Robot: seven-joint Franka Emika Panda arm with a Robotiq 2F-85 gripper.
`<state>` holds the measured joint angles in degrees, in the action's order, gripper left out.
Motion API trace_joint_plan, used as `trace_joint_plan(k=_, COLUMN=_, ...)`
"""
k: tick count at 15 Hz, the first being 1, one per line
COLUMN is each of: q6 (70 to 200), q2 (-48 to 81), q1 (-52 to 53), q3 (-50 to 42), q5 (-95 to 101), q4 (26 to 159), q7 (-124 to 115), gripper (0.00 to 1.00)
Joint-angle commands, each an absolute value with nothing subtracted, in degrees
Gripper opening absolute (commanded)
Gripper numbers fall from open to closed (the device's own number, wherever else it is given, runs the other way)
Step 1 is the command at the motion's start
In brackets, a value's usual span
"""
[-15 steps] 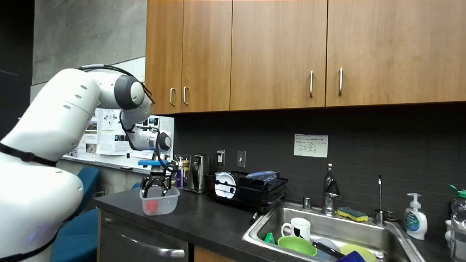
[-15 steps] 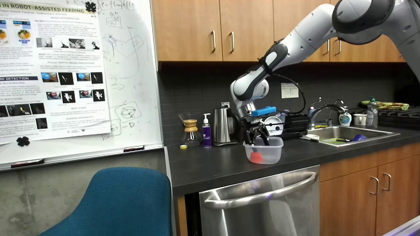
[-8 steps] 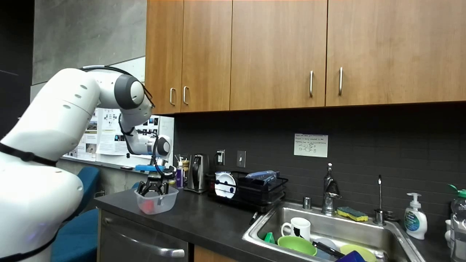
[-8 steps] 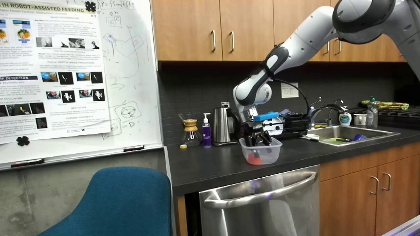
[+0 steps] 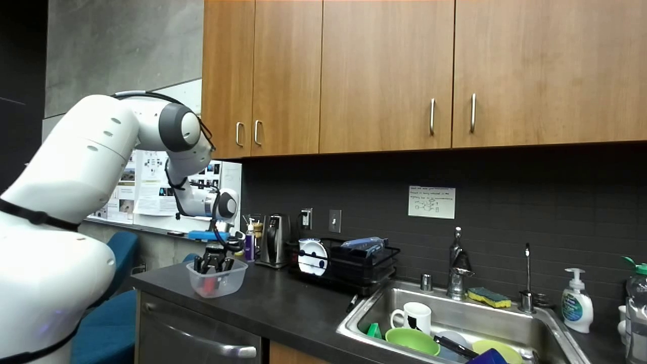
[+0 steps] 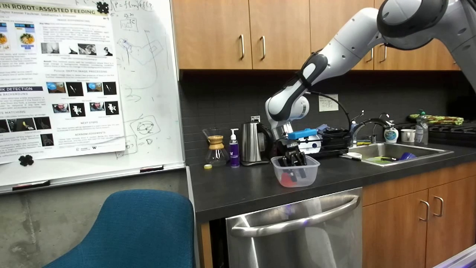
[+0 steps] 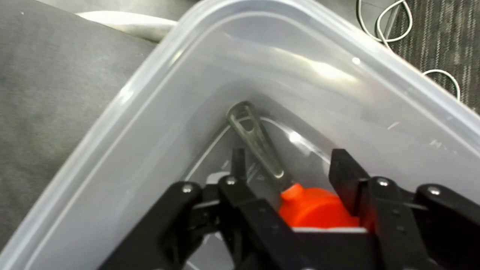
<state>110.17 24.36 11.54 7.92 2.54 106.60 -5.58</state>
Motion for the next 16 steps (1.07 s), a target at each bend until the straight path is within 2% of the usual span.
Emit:
trace_joint_plan(k=1, q6=111.2, q2=21.9, q1=11.0, q3=7.8, q5=1.7, q4=108.4, q7=-5.0, gripper=0.29)
trace_joint_plan(k=5, q6=111.6, q2=21.0, q1=10.4, q3=7.6, q5=1.5, q4=108.4, q7=-4.7, gripper=0.0)
trace_joint_plan(k=8, q6=110.9, q2=20.1, q1=9.7, q3=7.2, q5=1.8, q4=108.2, q7=-4.7, gripper=0.0)
trace_joint_plan(k=9, q6=110.4, q2=19.8, q1=9.6, q3=7.1, q5=2.2, q4=108.0, q7=-4.4, gripper=0.26)
trace_joint_plan(k=11, q6=109.7, q2=20.1, q1=9.5, q3=7.0, q5=2.5, q4=107.1, q7=-4.0, gripper=0.31)
trace_joint_plan(k=16, q6=110.0, q2=20.7, q1=11.0, q3=7.5, q5=5.1, q4=106.4, q7=-3.4, gripper=0.63)
